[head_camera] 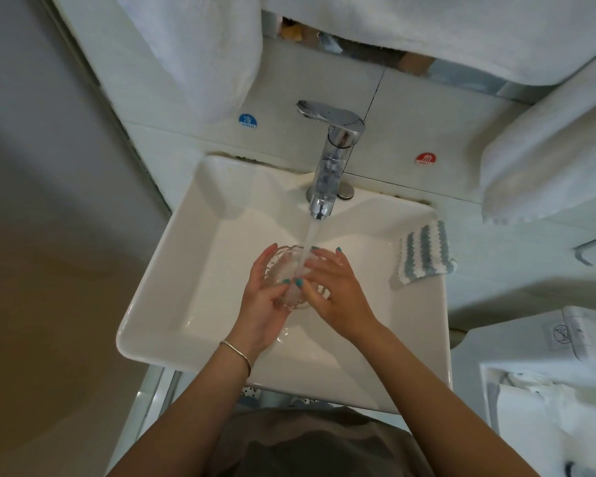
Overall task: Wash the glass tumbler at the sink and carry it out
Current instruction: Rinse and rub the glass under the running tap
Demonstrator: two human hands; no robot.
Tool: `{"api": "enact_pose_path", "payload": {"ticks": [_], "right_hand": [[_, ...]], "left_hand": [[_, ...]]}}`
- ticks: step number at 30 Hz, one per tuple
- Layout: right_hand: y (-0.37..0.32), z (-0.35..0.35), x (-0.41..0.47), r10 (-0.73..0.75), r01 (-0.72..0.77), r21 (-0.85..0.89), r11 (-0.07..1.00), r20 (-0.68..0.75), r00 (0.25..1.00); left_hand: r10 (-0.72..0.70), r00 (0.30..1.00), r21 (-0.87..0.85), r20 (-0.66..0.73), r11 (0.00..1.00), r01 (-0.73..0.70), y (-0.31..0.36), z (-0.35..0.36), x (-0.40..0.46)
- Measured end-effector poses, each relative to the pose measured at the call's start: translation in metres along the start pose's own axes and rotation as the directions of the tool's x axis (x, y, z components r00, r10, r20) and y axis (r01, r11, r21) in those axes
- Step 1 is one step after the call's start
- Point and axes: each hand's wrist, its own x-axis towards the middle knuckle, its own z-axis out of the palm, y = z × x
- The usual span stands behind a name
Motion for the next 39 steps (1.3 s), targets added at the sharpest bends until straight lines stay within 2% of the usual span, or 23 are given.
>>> {"api": "enact_pose_path", "payload": {"ticks": [2,4,5,6,8,9,10,13,15,17,19,21,23,25,28,31,34,39], "right_hand": [[0.000,0.006,-0.002,0.121,-0.108,0.084,0.991,-0.181,0.976],[-0.008,0.006,-0.002,0.360,-0.298,0.279,0.913,-0.206,0.910],[-0.011,0.004,0.001,0.492,-0.407,0.390,0.826,-0.147,0.858],[-0.014,0.003,0.005,0.597,-0.513,0.478,0.713,-0.030,0.802],[-0.017,0.005,0.011,0.675,-0.661,0.570,0.489,0.233,0.700],[-0.019,0.008,0.012,0.676,-0.684,0.576,0.448,0.282,0.680],[-0.020,0.011,0.012,0.680,-0.682,0.552,0.480,0.256,0.687],[-0.027,0.019,0.015,0.694,-0.639,0.404,0.654,0.017,0.720],[-0.034,0.020,0.020,0.713,-0.645,0.368,0.670,-0.079,0.696],[-0.035,0.021,0.025,0.717,-0.654,0.333,0.679,-0.109,0.688],[-0.036,0.022,0.028,0.694,-0.646,0.288,0.707,-0.105,0.712],[-0.035,0.021,0.029,0.675,-0.647,0.216,0.731,-0.093,0.732],[-0.033,0.020,0.029,0.650,-0.639,0.138,0.757,-0.060,0.758],[-0.030,0.018,0.030,0.616,-0.611,0.105,0.785,-0.017,0.788],[-0.030,0.016,0.029,0.570,-0.565,0.185,0.804,0.027,0.821],[-0.027,0.018,0.028,0.550,-0.540,0.175,0.824,-0.015,0.835],[-0.027,0.023,0.031,0.592,-0.588,0.065,0.806,-0.072,0.803],[-0.032,0.028,0.039,0.666,-0.663,0.068,0.746,-0.054,0.744]], "left_hand": [[0.026,0.999,0.063,-0.043,0.998,-0.023,-0.003,0.001,0.002],[0.051,0.997,0.111,-0.064,0.993,-0.044,-0.006,0.005,0.002],[0.065,0.995,0.131,-0.080,0.990,-0.054,-0.008,0.007,0.002],[0.082,0.991,0.154,-0.102,0.986,-0.066,-0.009,0.008,0.003],[0.129,0.979,0.210,-0.160,0.973,-0.094,-0.011,0.010,0.005],[0.159,0.967,0.240,-0.198,0.965,-0.109,-0.012,0.010,0.007],[0.186,0.952,0.272,-0.245,0.955,-0.117,-0.013,0.010,0.008],[0.281,0.884,0.439,-0.374,0.893,-0.098,-0.011,0.016,0.010],[0.352,0.851,0.573,-0.390,0.816,-0.075,-0.006,0.019,0.013],[0.404,0.842,0.718,-0.357,0.695,-0.029,0.002,0.017,0.018],[0.422,0.856,0.840,-0.299,0.541,0.027,0.011,0.011,0.019],[0.406,0.888,0.923,-0.214,0.382,0.048,0.017,0.005,0.019],[0.379,0.911,0.962,-0.162,0.267,0.060,0.019,0.003,0.017],[0.370,0.916,0.964,-0.158,0.259,0.062,0.018,0.003,0.016],[0.388,0.901,0.944,-0.195,0.325,0.064,0.013,0.007,0.014],[0.399,0.897,0.924,-0.192,0.380,0.028,0.006,0.010,0.010],[0.395,0.898,0.906,-0.196,0.423,0.012,0.002,0.009,0.007],[0.384,0.900,0.897,-0.206,0.441,0.016,0.002,0.005,0.006]]}}
